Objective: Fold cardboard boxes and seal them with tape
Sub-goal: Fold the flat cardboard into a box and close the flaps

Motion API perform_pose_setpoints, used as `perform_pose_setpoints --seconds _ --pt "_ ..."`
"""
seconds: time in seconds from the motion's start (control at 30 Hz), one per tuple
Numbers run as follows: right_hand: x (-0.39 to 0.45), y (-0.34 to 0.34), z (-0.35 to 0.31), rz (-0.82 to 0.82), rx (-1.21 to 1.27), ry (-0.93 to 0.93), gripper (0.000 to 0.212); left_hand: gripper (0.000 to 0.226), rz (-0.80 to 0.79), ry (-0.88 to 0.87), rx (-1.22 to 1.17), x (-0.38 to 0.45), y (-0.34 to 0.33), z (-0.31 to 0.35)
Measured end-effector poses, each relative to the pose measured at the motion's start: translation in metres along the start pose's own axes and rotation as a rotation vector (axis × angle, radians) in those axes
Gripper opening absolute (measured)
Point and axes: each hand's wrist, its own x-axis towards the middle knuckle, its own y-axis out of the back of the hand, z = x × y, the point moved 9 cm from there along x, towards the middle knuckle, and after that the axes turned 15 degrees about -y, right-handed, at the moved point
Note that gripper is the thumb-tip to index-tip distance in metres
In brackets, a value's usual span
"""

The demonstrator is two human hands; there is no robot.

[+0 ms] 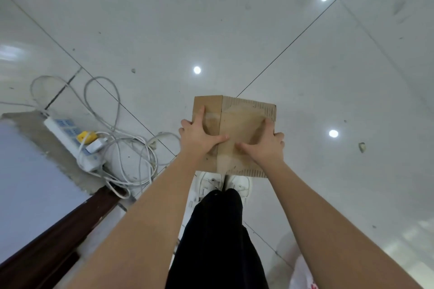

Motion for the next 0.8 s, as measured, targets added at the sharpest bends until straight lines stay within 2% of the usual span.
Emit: perform_pose_setpoints --seconds 0.17,0.37,0.57,0.7,0.8 --pt "-0.093 0.053 -0.007 0.068 0.048 0.056 0.099 0.103 0.128 -0.099 0.077 -0.068 0.076 0.060" --pt "-0.206 0.095 -0.004 0.098 0.189 0.126 0.094 0.106 0.169 -0.153 0.141 -0.155 0.143 0.104" --pt "-0.303 0.111 0.016 0.133 0.106 0.186 0.094 0.103 0.204 -0.111 0.125 -0.244 0.193 0.119" --pt "-0.351 0.130 0.029 0.175 0.119 0.206 0.095 0.102 0.213 -0.186 0.124 -0.288 0.219 0.141" --pt "-0.379 0.153 0.026 0.241 0.085 0.249 0.095 0.107 0.201 -0.224 0.039 -0.308 0.236 0.150"
